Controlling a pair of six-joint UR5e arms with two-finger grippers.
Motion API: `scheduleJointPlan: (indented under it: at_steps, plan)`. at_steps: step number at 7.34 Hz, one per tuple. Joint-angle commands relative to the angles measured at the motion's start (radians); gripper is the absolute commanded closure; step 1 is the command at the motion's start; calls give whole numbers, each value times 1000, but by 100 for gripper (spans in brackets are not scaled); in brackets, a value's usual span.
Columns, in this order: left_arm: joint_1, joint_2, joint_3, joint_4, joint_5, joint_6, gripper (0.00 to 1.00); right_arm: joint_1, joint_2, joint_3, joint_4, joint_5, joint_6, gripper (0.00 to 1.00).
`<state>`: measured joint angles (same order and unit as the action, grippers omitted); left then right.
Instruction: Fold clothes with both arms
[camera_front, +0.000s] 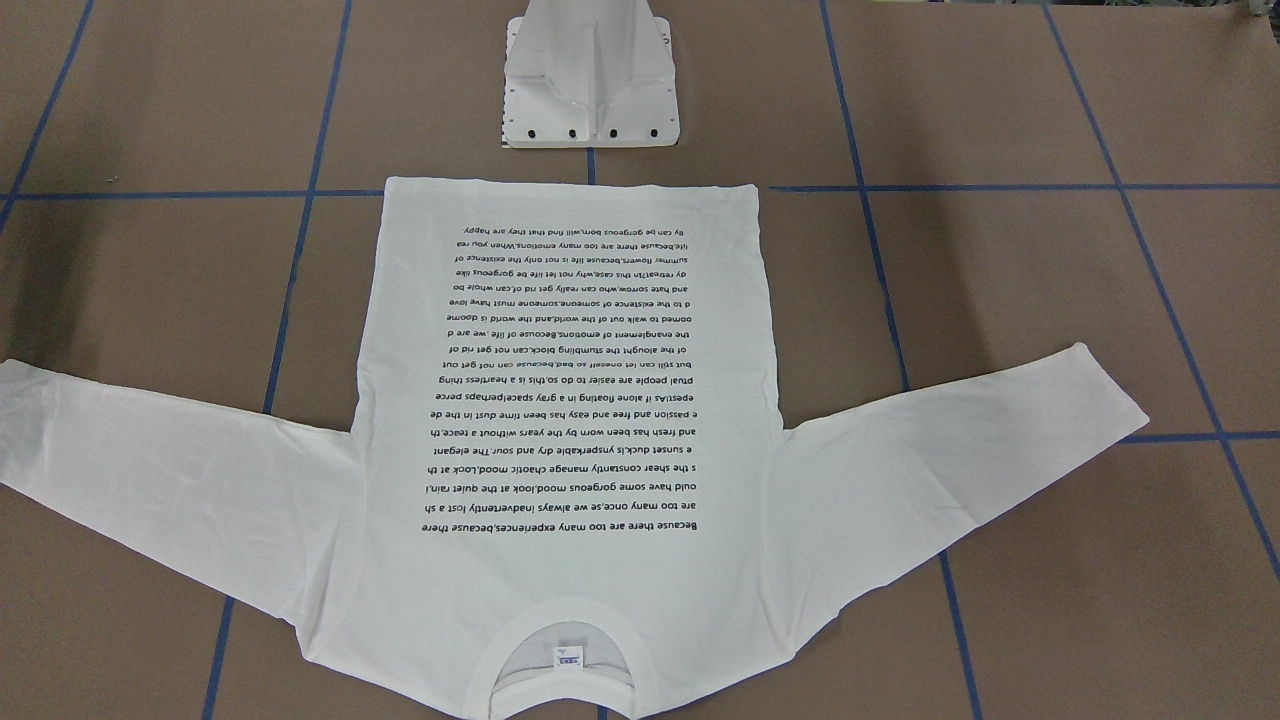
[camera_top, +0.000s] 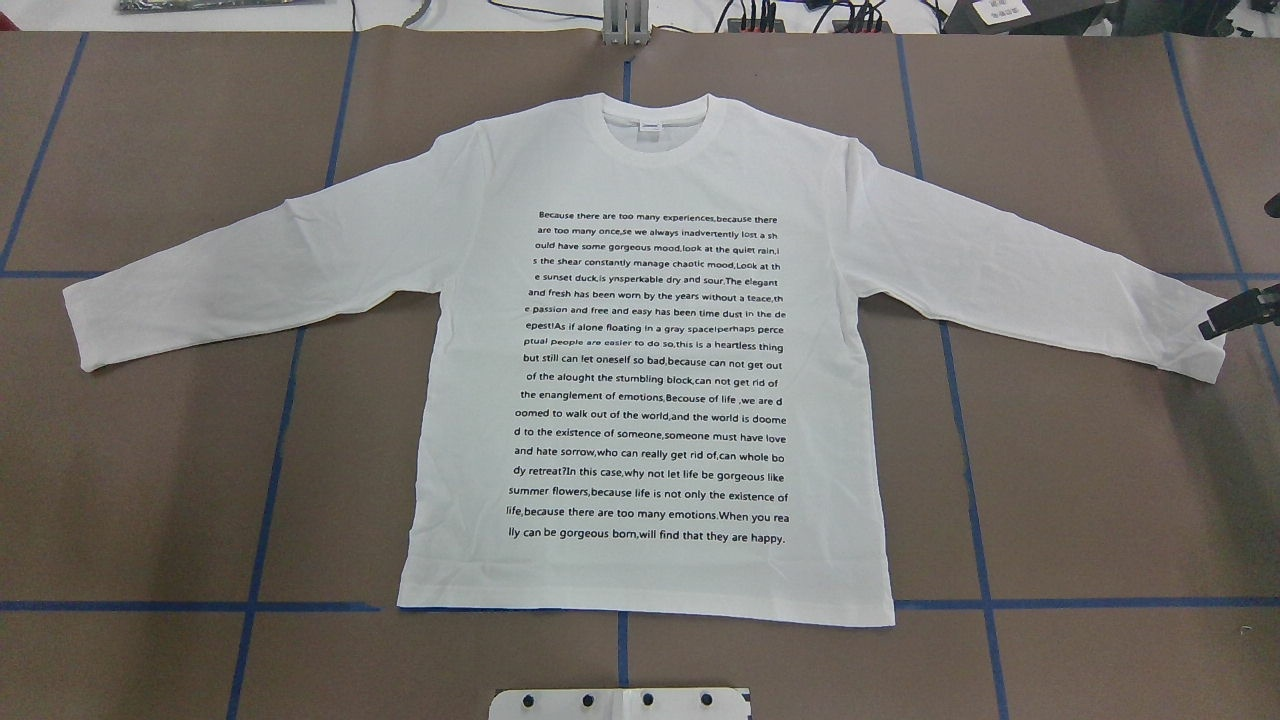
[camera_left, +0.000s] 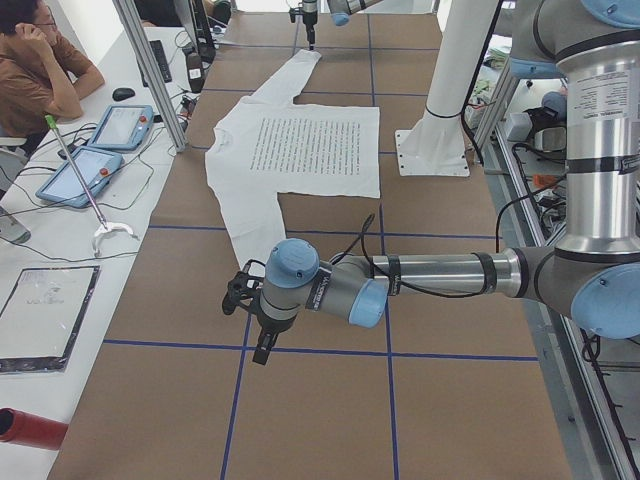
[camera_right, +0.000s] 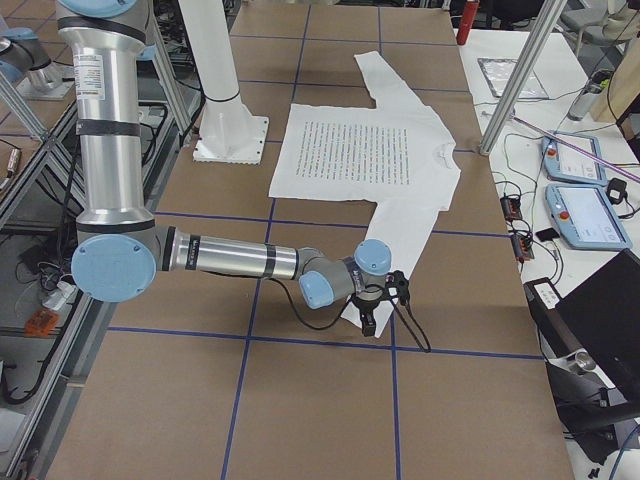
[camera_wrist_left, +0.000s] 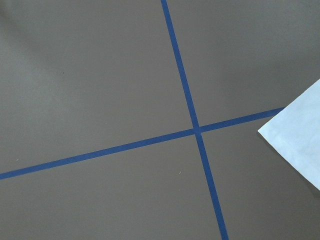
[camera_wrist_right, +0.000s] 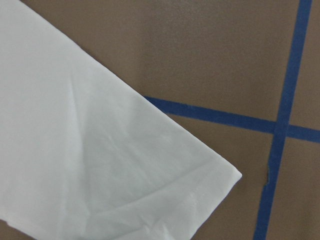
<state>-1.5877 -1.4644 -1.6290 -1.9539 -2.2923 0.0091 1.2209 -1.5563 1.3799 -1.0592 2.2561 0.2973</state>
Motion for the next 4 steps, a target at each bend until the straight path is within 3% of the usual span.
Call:
scheduleJointPlan:
  at_steps: [1, 3, 4]
  plan:
    - [0, -1, 0, -3, 0, -6, 0, -12, 4, -44, 14, 0, 3, 0]
    - [0, -1, 0, -3, -1, -6, 0, -17, 10, -53, 18, 3, 5, 2]
    - [0, -2, 0, -5, -1, -6, 0, -23, 13, -62, 19, 5, 5, 8]
